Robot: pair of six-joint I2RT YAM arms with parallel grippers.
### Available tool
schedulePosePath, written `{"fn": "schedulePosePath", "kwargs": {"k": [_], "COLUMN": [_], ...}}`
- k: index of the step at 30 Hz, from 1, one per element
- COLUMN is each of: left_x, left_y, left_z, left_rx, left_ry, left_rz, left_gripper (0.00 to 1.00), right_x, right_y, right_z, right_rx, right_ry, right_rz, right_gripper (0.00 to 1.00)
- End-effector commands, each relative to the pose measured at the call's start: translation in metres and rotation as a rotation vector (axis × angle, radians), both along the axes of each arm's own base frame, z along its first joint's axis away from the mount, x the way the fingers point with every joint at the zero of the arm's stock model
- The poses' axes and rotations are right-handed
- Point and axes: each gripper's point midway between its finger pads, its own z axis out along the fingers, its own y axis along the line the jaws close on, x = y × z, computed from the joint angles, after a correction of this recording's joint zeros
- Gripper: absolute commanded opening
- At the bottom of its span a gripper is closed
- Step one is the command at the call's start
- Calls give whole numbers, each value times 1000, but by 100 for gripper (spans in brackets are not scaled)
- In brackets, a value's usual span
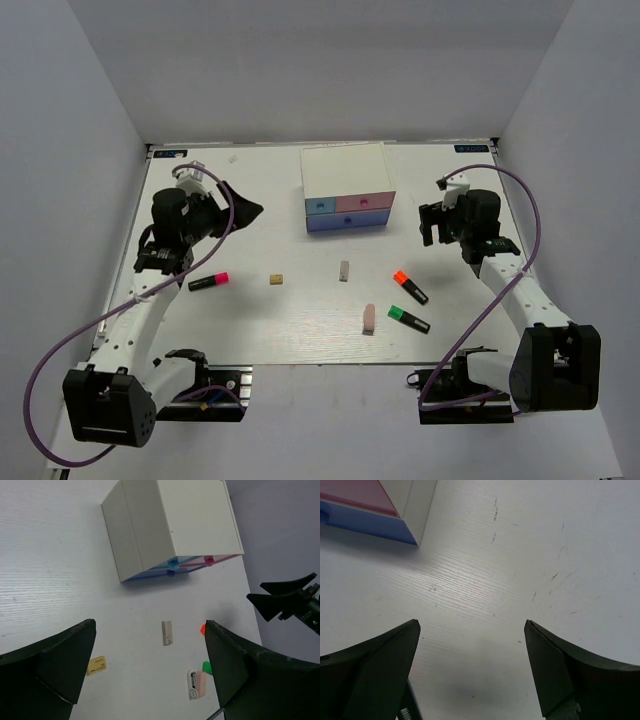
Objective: Sort the stationery into containers
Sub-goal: Open the drawer at the center of the board.
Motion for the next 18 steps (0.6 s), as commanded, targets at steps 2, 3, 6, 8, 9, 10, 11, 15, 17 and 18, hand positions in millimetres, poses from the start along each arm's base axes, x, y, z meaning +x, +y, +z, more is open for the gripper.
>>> {"fn": "schedulePosePath", "kwargs": {"k": [2,3,6,8,9,10,11,15,17,18], "left_x": [-1,-1,3,3,6,7,7,6,7,4], "left_y": [-30,-34,-53,-70,-73,-78,-88,-114,-123,-134], "left_z": [0,-5,-8,-2,-3,-11,-9,-21,-23,-26], "left_rx": [-33,-28,-10,-3,8,20,30,74,84,94], "left_ry": [6,18,27,17,17,41,35,59,55,60], "left_rz": [-89,-92,-120,-150,-140,-144,-153,-170,-158,-177], "left_gripper": [99,99,99,99,99,99,99,99,99,97], "right_x": [8,8,3,-1,-3,-4,-6,-5,-14,-13], "right_y": [1,3,5,7,7,7,7,-6,-12,-14], "right_z": [22,24,20,19,18,17,17,9,-2,-6], "right_rx": [-18,-21,-39,-62,-68,-80,-84,-137,-168,-191], "right_ry": [-53,-58,-38,-38,-32,-32,-26,15,87,102], "right_rz": [22,31,77,117,126,140,141,95,86,92], "right_gripper": [90,90,90,90,90,90,90,90,90,90]}}
